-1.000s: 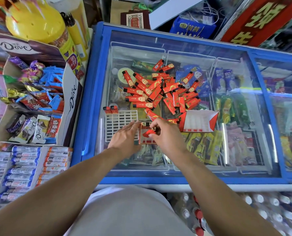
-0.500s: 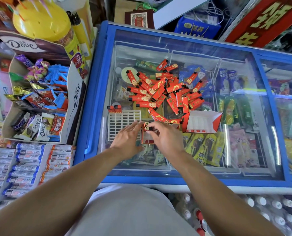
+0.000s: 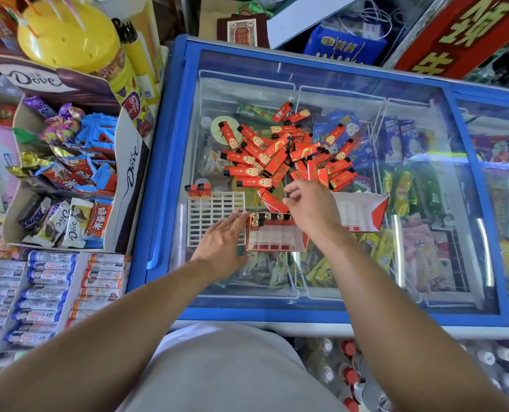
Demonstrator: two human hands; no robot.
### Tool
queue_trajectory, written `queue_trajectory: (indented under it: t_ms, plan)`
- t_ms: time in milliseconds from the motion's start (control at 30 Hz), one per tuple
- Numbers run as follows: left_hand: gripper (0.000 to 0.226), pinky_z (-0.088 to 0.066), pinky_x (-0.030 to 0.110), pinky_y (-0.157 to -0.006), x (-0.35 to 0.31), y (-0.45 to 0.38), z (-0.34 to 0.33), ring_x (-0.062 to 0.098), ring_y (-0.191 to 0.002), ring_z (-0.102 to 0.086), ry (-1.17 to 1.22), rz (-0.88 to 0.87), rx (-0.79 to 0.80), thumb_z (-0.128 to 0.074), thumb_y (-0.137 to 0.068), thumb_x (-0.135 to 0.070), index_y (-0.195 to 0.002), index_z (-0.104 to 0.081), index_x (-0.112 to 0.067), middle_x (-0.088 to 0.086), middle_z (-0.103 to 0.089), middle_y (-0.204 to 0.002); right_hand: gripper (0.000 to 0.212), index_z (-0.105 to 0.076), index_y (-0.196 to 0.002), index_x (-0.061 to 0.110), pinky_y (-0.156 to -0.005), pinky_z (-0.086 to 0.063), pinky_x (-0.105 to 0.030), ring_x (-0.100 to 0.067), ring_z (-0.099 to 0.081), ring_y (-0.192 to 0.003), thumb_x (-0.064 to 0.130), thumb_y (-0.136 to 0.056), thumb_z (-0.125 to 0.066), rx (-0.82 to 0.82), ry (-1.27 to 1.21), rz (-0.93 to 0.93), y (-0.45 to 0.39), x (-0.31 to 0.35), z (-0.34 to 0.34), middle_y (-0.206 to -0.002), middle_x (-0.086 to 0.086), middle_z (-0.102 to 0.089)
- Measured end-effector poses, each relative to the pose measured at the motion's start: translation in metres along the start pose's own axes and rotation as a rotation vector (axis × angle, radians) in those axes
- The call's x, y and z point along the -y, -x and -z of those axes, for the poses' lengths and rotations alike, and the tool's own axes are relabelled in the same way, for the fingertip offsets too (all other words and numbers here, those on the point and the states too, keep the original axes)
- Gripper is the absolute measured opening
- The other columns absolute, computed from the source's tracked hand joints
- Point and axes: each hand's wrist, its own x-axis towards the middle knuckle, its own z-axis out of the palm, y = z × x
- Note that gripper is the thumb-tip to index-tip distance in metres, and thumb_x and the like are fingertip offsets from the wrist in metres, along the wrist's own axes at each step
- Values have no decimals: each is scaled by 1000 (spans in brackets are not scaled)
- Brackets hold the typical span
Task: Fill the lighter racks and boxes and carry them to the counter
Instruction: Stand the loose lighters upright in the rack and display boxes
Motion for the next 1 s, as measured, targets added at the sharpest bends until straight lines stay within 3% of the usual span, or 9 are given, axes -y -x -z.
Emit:
queue_trajectory:
  t_ms: [100,167,233,367,433,533,600,800,1000]
  plan:
    - [104,5,24,-120,1,0,1,13,-156,-6,16,0,3,-74,-91,-32,-162,1,-24,-1,-5,-170,34,-74,-111,8,-92,-55,-36,-24,-69,-99,29,-85,-80,287,194,-128,-37,-7,-5,-112,-7,-73]
    - [104,2,25,-120,4,-1,2,14,-156,-9,36,6,8,-75,-90,-33,-163,-2,-24,-1,-7,-170,34,-71,-83,2,-79,-55,-33,-23,-65,-73,35,-82,-83,405,262,-141,-53,-5,-9,-81,-7,-68]
    - [105,2,25,-120,5,-1,2,15,-156,-10,45,8,18,-76,-89,-35,-163,-2,-24,-1,-8,-170,49,-48,-61,8,-66,-46,-29,-20,-43,-50,37,-80,-84,440,272,-154,-61,-2,-10,-59,-3,-43]
    - [104,4,23,-118,5,-1,1,14,-156,-9,46,11,9,-76,-90,-35,-163,-2,-25,-1,-8,-170,23,-71,-80,14,-65,-50,-29,-19,-66,-69,35,-83,-80,290,352,-53,-54,6,-3,-82,0,-70]
    - [103,5,23,-118,4,-1,1,13,-156,-7,50,24,11,-75,-90,-35,-163,-2,-25,-3,-6,-170,12,-72,-94,24,-62,-52,-29,-13,-66,-71,33,-87,-76,180,229,49,-40,10,5,-94,7,-70]
    - [103,6,23,-119,4,-1,-2,11,-156,-5,47,20,10,-74,-90,-35,-163,-2,-25,-3,-5,-170,17,-71,-104,28,-57,-44,-19,2,-58,-66,32,-88,-75,70,-29,138,-12,12,16,-98,17,-63]
    - [103,7,23,-120,4,-1,-3,10,-156,-4,36,15,11,-74,-90,-36,-163,-1,-26,-4,-5,-170,19,-73,-105,28,-65,-44,-14,6,-56,-75,33,-87,-77,29,-129,169,4,11,17,-99,17,-63]
    - [105,7,23,-119,5,0,-4,10,-156,-2,19,17,15,-73,-90,-38,-163,1,-24,-2,-4,-170,28,-73,-108,30,-78,-50,-23,-1,-61,-86,46,-85,-75,-25,-230,184,35,8,17,-102,15,-66]
    - [103,10,22,-119,4,0,-1,10,-156,0,22,11,46,-70,-92,-38,-163,3,-24,-2,-1,-170,26,-72,-111,23,-65,-43,-12,-4,-59,-74,40,-92,-70,-122,-246,274,55,4,21,-97,15,-63]
